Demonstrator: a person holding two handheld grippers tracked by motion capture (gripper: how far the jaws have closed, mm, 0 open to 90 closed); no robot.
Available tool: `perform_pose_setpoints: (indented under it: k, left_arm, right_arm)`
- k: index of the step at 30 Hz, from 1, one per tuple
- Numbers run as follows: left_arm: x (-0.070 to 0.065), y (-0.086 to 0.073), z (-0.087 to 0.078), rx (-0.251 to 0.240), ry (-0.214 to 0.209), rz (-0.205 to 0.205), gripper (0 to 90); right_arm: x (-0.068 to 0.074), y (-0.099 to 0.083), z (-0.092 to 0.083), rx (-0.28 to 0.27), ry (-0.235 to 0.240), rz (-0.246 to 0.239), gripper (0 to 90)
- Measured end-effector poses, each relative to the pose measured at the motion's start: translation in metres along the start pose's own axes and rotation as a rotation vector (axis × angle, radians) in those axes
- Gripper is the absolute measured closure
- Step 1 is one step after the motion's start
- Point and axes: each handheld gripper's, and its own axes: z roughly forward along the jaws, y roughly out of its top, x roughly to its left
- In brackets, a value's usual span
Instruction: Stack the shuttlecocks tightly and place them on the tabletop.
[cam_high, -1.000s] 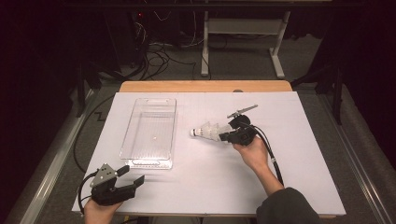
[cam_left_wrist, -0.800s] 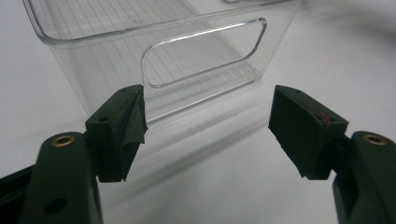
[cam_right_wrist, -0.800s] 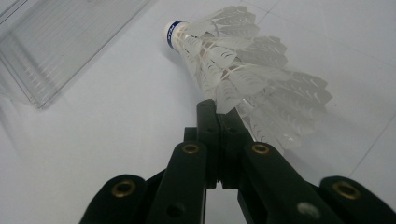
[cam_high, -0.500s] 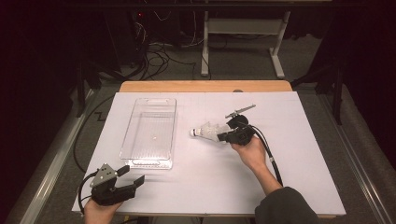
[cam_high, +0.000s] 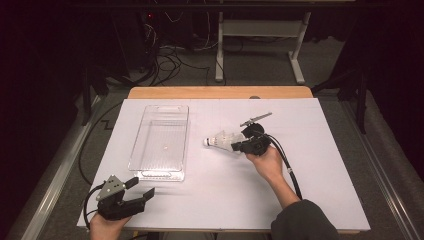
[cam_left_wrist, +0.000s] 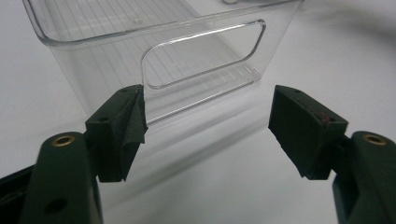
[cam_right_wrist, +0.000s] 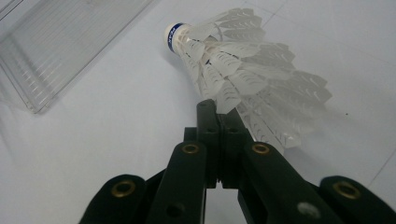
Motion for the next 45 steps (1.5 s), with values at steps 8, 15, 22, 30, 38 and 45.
perform_pose_setpoints:
  k: [8, 15, 22, 30, 38, 45]
  left_arm:
    - [-0.0002, 0.0000, 0.0000, 0.001, -0.002, -0.001, 28.7]
    - [-0.0001, 0.0000, -0.0001, 0.002, 0.000, -0.001, 28.8]
    - [-0.0002, 0.0000, -0.0002, 0.002, 0.000, -0.001, 28.8]
    - [0.0001, 0.0000, -0.0008, -0.002, 0.000, -0.001, 28.7]
    - [0.0005, 0.0002, -0.0010, -0.003, -0.002, -0.005, 28.7]
    - [0.0026, 0.0000, -0.0021, -0.011, -0.006, -0.013, 28.7]
  right_arm:
    - [-0.0015, -0.0003, 0.0024, -0.011, -0.006, 0.006, 90.0]
    - [-0.0017, -0.0004, 0.0037, -0.013, -0.023, 0.006, 89.1]
    - [-0.0021, -0.0001, 0.0042, -0.006, -0.033, 0.004, 89.1]
    - [-0.0033, -0.0005, 0.0038, -0.001, -0.041, 0.008, 84.5]
    - [-0.0049, -0.0014, 0.0018, -0.005, -0.046, 0.019, 71.5]
    - [-0.0024, -0.0028, 0.0014, 0.003, -0.048, 0.013, 59.3]
